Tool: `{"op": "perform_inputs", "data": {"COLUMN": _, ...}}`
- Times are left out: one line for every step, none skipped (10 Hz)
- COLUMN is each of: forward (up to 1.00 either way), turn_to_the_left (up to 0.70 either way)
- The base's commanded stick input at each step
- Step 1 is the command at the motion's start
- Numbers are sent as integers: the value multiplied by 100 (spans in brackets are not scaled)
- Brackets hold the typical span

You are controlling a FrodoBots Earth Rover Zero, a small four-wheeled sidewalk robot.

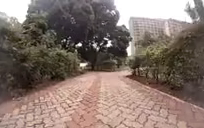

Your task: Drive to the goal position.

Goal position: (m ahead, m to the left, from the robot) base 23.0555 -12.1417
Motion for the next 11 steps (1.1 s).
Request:
{"op": "perform_inputs", "data": {"forward": 70, "turn_to_the_left": -4}}
{"op": "perform_inputs", "data": {"forward": 70, "turn_to_the_left": -35}}
{"op": "perform_inputs", "data": {"forward": 70, "turn_to_the_left": -35}}
{"op": "perform_inputs", "data": {"forward": 70, "turn_to_the_left": 0}}
{"op": "perform_inputs", "data": {"forward": 70, "turn_to_the_left": 0}}
{"op": "perform_inputs", "data": {"forward": 70, "turn_to_the_left": 0}}
{"op": "perform_inputs", "data": {"forward": 70, "turn_to_the_left": 0}}
{"op": "perform_inputs", "data": {"forward": 70, "turn_to_the_left": 0}}
{"op": "perform_inputs", "data": {"forward": 70, "turn_to_the_left": 0}}
{"op": "perform_inputs", "data": {"forward": 70, "turn_to_the_left": 0}}
{"op": "perform_inputs", "data": {"forward": 70, "turn_to_the_left": 0}}
